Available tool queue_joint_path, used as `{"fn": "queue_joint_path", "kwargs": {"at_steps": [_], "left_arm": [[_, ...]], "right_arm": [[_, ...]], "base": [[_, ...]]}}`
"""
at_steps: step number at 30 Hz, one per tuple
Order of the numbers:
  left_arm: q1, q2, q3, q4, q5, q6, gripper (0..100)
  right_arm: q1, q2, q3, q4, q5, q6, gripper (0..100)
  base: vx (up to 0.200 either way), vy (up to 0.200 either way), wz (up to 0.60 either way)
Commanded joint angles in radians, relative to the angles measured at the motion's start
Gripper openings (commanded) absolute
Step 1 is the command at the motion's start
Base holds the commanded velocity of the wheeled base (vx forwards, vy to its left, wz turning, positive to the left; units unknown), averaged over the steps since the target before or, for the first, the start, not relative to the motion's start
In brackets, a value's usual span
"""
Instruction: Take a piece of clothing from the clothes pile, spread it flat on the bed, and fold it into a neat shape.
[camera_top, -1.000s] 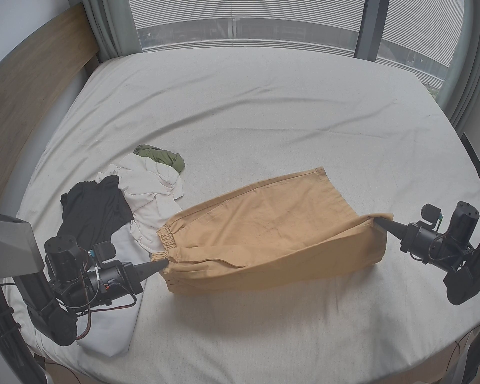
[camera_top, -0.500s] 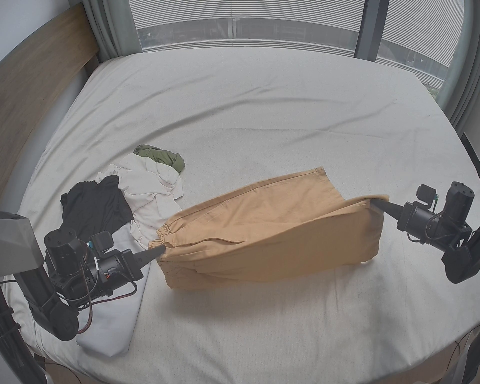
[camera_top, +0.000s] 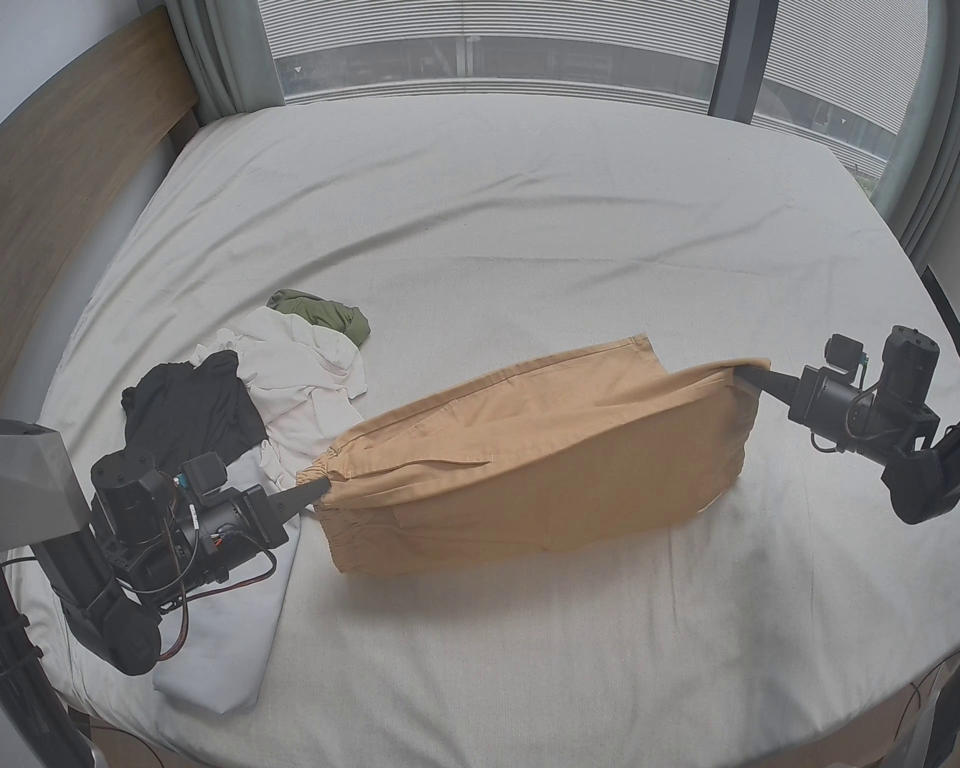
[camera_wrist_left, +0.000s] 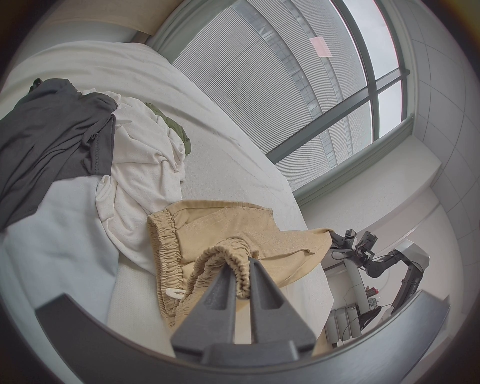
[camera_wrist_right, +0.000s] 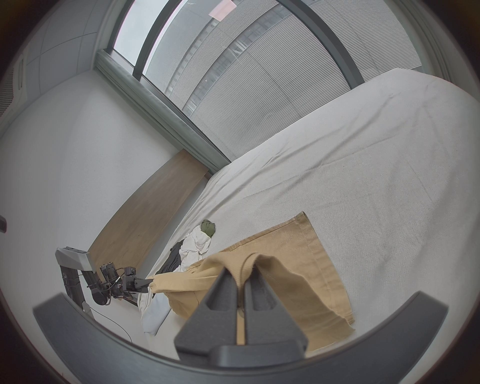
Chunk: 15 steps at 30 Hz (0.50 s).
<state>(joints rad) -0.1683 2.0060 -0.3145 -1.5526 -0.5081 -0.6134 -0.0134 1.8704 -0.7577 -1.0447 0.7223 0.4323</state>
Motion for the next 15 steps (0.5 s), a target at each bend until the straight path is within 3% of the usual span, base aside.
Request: {"fn": "queue_joint_path", "kwargs": {"at_steps": [1,11,15], "left_arm": [[0.001,0.011,-0.014,-0.003,0.020,-0.003,0],[0.003,0.068,-0.048,-0.003,0.057,-0.005,0],[0.004,0.100,-0.074,-0.003,0.105,-0.012,0]], "right_arm": [[0.007,0.006,-0.051,0.032,-0.001,-0.001,0],[0.023,0.061,-0.146,0.135,-0.001,-0.001,0],[0.033,0.090,-0.184,0.161,-0.017,-0.001,0]], "base": [[0.000,0.000,0.00],[0.000,0.000,0.00],[0.000,0.000,0.00]]}}
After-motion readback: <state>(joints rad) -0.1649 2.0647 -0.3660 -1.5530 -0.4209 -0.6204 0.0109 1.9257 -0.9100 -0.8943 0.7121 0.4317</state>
